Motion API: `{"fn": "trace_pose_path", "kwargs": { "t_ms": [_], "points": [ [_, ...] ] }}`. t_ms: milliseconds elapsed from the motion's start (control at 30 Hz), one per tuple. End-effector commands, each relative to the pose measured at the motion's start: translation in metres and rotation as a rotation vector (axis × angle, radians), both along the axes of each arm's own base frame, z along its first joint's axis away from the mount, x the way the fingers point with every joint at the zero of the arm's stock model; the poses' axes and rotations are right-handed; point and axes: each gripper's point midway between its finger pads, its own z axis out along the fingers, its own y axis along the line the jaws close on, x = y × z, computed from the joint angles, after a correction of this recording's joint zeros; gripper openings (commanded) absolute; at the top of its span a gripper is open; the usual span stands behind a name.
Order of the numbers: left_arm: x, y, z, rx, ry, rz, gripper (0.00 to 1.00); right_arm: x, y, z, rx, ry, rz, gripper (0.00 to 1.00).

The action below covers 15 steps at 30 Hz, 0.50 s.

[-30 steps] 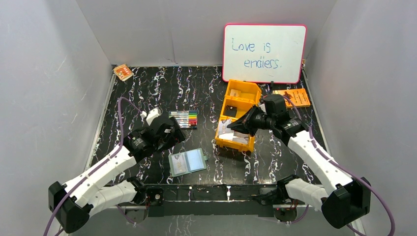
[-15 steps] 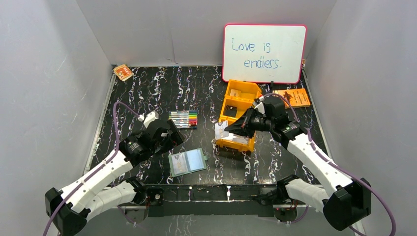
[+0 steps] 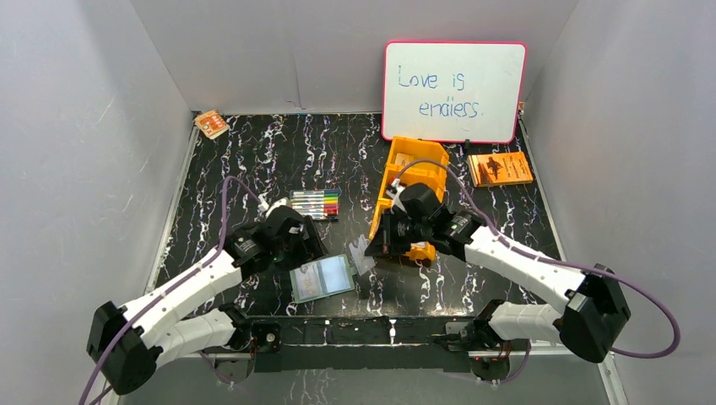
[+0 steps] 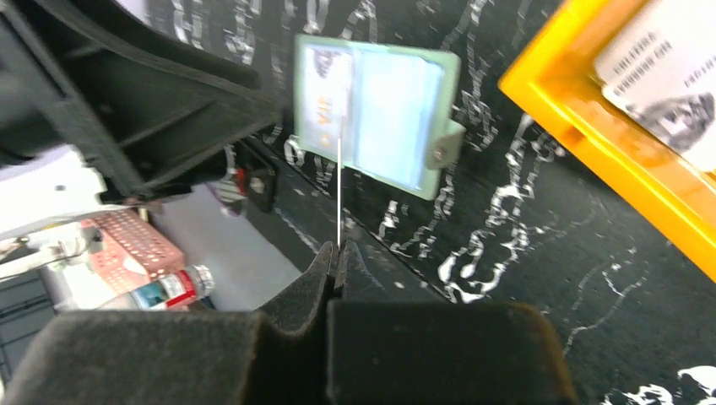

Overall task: Put the credit cards into the card holder
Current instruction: Turn over the card slot in the card holder.

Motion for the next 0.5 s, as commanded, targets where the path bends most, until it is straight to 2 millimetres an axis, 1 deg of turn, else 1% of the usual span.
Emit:
{"fn": "trace_pose_path", "kwargs": {
  "t_ms": [0,167,233,367,467],
  "points": [
    [-0.003,-0.020,-0.005,-0.024,0.048,-0.101,0.79,-0.002,0.001,-0.030,-0.032,-0.046,0.035,0.00],
    [0.002,-0.028,-0.017,0.023,0.077,-0.117,0.77,-0.007,-0.002,-0.053,-0.056,-0.006,0.027,0.00],
    [0.005,-0.030,-0.025,0.060,0.094,-0.124,0.75,-0.011,-0.005,-0.059,-0.062,0.005,0.023,0.00],
    [0.011,-0.037,-0.034,0.117,0.104,-0.136,0.71,-0.016,-0.012,-0.061,-0.056,0.000,0.023,0.00],
    [0.014,-0.040,-0.042,0.150,0.118,-0.137,0.66,-0.020,-0.015,-0.061,-0.054,-0.002,0.025,0.00]
  ]
}}
